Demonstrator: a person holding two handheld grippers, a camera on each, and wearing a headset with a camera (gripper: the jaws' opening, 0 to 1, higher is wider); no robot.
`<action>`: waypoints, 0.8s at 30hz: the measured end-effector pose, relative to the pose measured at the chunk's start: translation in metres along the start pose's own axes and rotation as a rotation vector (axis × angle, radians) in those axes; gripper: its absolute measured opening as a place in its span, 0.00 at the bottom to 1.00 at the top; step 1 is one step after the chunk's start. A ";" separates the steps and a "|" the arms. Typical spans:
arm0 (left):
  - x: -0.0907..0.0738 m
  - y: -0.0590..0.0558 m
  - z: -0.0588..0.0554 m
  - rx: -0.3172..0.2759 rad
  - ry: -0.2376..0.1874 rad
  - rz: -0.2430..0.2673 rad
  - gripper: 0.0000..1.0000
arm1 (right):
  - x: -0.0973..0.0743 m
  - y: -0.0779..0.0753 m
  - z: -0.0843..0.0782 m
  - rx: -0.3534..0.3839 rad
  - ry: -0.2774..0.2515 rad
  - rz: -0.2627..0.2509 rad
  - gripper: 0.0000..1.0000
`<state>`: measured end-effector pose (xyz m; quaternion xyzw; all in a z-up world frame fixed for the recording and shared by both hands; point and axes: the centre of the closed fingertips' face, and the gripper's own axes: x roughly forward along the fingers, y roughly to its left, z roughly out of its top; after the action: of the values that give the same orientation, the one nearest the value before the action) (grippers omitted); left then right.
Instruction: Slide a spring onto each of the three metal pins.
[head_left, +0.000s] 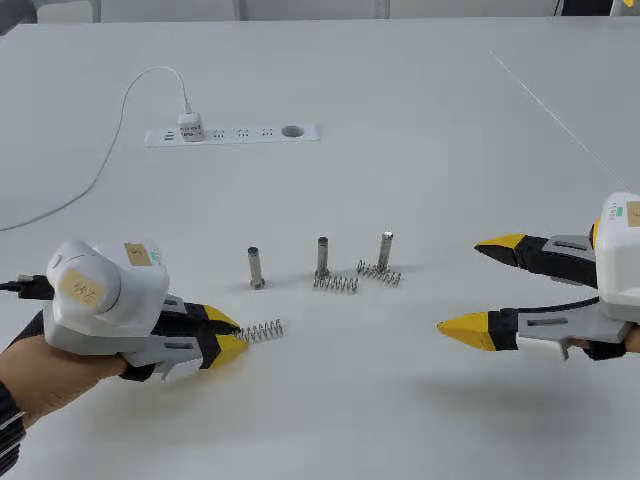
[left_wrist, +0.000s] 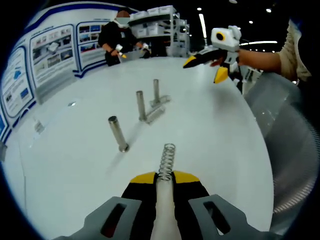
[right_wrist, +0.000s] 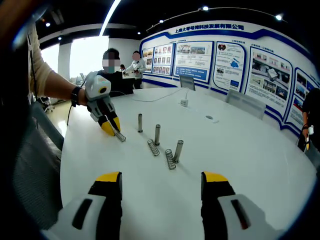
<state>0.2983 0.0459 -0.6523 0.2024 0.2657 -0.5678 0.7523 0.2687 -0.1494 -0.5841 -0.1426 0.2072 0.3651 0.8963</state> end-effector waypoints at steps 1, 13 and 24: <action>-0.001 0.001 0.001 -0.001 -0.003 0.002 0.11 | 0.000 0.000 0.000 -0.001 0.001 0.000 0.65; -0.007 0.001 0.014 0.008 -0.038 0.016 0.10 | 0.002 0.004 0.004 -0.012 -0.002 0.009 0.65; -0.010 -0.003 0.025 0.006 -0.053 0.012 0.10 | 0.004 0.009 0.009 -0.029 -0.008 0.024 0.65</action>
<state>0.2975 0.0374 -0.6262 0.1914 0.2428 -0.5691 0.7619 0.2665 -0.1372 -0.5791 -0.1517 0.2001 0.3796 0.8904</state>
